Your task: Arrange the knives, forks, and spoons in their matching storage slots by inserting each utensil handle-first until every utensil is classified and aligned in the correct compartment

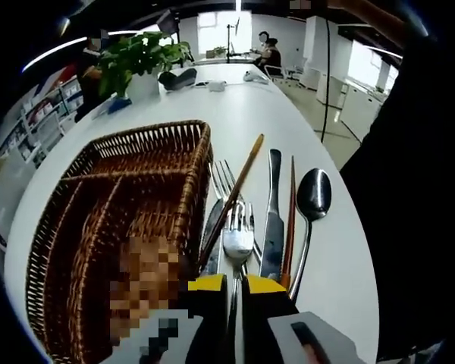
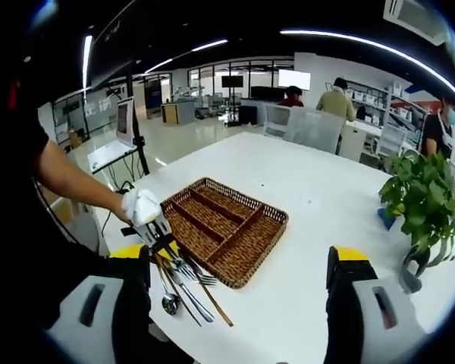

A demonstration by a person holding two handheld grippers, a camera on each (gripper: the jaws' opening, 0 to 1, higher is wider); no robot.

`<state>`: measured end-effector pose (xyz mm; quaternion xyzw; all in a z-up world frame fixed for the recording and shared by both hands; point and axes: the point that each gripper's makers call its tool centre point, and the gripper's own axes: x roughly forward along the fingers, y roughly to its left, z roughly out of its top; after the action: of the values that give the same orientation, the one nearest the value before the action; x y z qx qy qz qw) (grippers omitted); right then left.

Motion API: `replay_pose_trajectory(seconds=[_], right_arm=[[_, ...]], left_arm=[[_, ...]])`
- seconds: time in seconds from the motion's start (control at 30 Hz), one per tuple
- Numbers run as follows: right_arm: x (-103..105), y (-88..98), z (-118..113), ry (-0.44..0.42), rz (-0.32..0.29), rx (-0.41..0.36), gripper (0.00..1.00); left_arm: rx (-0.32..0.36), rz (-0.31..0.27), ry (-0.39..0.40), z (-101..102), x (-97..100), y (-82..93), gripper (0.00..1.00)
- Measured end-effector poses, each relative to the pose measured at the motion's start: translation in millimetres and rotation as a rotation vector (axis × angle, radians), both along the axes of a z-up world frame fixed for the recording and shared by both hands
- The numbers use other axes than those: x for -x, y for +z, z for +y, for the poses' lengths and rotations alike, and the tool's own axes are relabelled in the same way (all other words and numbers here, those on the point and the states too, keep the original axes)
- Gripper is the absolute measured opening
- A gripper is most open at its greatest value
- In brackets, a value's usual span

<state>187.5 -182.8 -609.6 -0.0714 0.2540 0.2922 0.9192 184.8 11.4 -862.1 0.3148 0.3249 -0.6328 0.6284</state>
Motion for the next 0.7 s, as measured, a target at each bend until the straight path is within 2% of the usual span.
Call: replay_pose_trajectory(seconds=[0.2, 0.4, 0.7], right_arm=[[-1.3, 1.5, -0.6, -0.007, -0.006, -0.005, 0.99], [-1.8, 0.1, 2.3, -0.003, -0.006, -0.008, 0.99], [-2.9, -4.2, 0.4, -0.002, 0.002, 0.000, 0.98]], left_arm=[[-0.005, -0.011, -0.001, -0.8, -3.6, 0.3, 0.05], [-0.052, -0.034, -0.024, 4.8, -1.0, -6.5, 0.03], [-0.011, -0.021, -0.001, -0.7, -1.7, -8.5, 0.03]])
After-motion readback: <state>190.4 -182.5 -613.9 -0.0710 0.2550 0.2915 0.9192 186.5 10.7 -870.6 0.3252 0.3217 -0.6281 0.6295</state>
